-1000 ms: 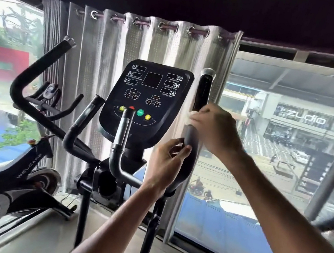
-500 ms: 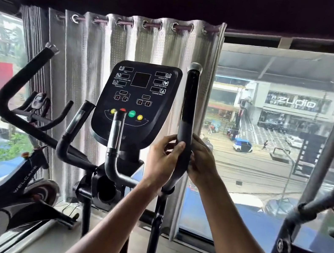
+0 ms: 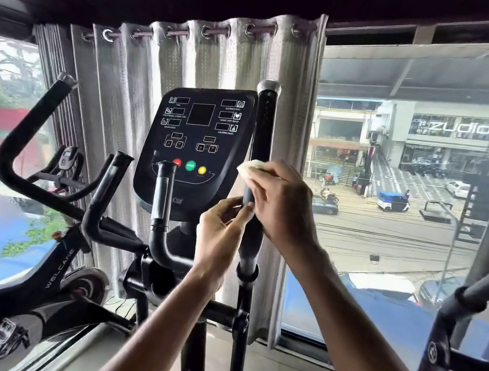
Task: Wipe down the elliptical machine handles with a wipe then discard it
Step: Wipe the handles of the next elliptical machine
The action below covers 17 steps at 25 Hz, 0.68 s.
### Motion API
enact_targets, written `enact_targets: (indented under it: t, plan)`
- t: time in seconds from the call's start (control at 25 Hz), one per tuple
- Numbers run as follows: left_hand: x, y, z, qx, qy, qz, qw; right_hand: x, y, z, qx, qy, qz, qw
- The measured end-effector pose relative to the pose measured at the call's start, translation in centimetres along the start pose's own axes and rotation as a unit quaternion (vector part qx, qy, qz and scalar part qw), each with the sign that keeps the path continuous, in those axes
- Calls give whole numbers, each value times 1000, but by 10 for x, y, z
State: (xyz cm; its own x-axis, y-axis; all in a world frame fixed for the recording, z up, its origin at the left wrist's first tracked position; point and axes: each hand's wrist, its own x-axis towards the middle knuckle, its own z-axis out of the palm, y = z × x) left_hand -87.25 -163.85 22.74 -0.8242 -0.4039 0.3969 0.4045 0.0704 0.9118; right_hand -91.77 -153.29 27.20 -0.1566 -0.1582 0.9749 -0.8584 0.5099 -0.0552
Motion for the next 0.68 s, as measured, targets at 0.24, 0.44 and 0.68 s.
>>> enact_targets:
  t: [0.24, 0.44, 0.68]
  plan:
    - [-8, 4, 2, 16, 11, -6, 1000, 50, 3, 15, -147, -150, -90, 974]
    - [-15, 8, -6, 23, 5, -2, 1000, 32, 5, 3, -82, -153, -93, 980]
    - [-11, 28, -3, 34, 24, -20, 999, -20, 11, -13, 92, -48, 28, 994]
